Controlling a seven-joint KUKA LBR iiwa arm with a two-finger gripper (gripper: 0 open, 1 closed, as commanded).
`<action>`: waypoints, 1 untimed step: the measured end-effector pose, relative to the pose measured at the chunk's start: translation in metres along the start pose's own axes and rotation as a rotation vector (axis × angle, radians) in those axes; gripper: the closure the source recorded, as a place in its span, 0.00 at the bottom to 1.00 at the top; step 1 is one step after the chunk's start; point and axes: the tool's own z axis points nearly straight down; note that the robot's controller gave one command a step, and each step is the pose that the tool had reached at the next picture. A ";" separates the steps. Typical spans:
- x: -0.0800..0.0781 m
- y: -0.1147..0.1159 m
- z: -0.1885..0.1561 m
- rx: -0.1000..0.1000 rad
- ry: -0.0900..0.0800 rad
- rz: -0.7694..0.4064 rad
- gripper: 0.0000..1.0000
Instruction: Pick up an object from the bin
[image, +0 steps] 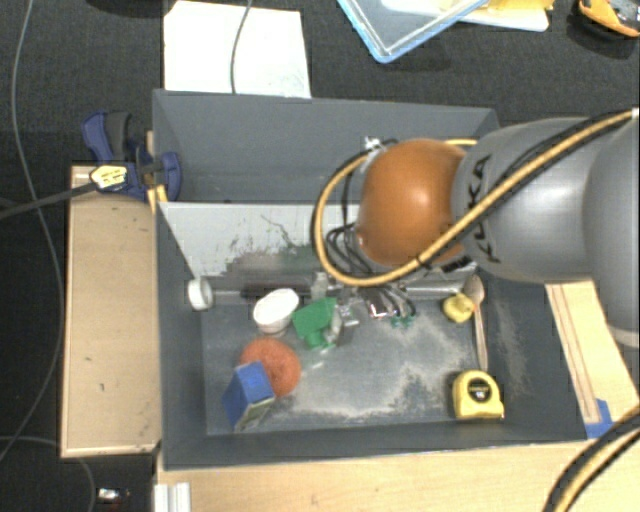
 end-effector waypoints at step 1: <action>0.003 0.019 -0.003 -0.001 0.016 0.036 1.00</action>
Offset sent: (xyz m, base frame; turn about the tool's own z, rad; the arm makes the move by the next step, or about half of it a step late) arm 0.0196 0.0003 -0.0794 -0.2096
